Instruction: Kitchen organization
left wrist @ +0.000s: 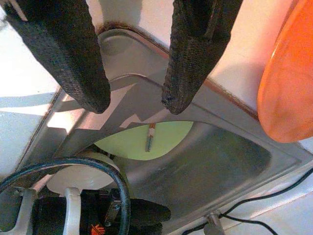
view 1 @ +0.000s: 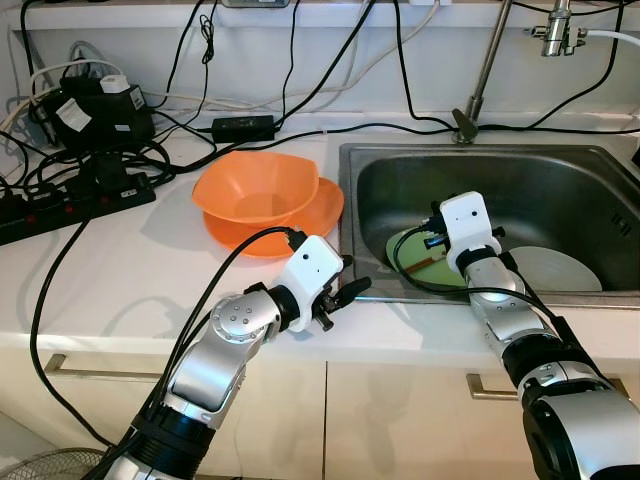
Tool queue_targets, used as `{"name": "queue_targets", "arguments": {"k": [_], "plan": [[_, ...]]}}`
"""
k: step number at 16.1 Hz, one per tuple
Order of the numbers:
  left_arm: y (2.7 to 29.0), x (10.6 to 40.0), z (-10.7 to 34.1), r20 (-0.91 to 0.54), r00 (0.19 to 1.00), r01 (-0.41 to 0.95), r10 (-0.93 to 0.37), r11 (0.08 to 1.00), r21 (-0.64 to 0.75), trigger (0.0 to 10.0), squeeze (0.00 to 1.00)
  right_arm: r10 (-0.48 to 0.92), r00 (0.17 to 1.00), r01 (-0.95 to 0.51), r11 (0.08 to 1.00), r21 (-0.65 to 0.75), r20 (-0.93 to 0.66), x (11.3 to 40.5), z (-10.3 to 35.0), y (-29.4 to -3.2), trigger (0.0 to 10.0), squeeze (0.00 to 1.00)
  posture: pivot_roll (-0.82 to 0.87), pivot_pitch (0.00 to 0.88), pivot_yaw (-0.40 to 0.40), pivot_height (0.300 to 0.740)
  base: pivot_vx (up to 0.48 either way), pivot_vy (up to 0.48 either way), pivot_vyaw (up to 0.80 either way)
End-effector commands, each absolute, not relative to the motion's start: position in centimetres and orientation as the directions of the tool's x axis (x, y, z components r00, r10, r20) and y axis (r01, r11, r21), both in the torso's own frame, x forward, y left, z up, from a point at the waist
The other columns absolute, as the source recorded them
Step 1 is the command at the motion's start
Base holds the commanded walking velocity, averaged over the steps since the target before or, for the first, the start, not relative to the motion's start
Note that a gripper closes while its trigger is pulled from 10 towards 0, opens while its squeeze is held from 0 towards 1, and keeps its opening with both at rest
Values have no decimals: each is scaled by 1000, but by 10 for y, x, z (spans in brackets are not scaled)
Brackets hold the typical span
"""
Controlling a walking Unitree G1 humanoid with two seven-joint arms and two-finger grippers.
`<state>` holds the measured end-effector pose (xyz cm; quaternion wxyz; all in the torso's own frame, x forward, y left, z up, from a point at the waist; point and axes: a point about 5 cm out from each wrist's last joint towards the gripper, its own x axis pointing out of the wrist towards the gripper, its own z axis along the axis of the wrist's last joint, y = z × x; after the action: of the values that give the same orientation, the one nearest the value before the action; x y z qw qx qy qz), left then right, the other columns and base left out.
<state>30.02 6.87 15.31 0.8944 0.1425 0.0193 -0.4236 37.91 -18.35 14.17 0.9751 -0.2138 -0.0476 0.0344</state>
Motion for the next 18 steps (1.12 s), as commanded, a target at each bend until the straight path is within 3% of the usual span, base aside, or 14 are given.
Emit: {"name": "queue_targets", "arguments": {"k": [1, 11, 18], "plan": [[68, 302, 159, -148, 644, 757, -751, 597, 264, 10000, 0, 98, 992, -54, 907, -417, 83, 379, 142, -182, 10000, 0, 61, 0, 30, 740, 0, 0, 0], [67, 307, 164, -108, 672, 724, -733, 619, 304, 10000, 0, 125, 982, -57, 908, -415, 139, 382, 155, -175, 10000, 0, 42, 0, 37, 740, 0, 0, 0], [81, 327, 222, 215, 783, 503, -583, 798, 331, 10000, 0, 195, 930, -86, 940, -330, 313, 388, 197, -155, 10000, 0, 48, 0, 47, 740, 0, 0, 0]]}}
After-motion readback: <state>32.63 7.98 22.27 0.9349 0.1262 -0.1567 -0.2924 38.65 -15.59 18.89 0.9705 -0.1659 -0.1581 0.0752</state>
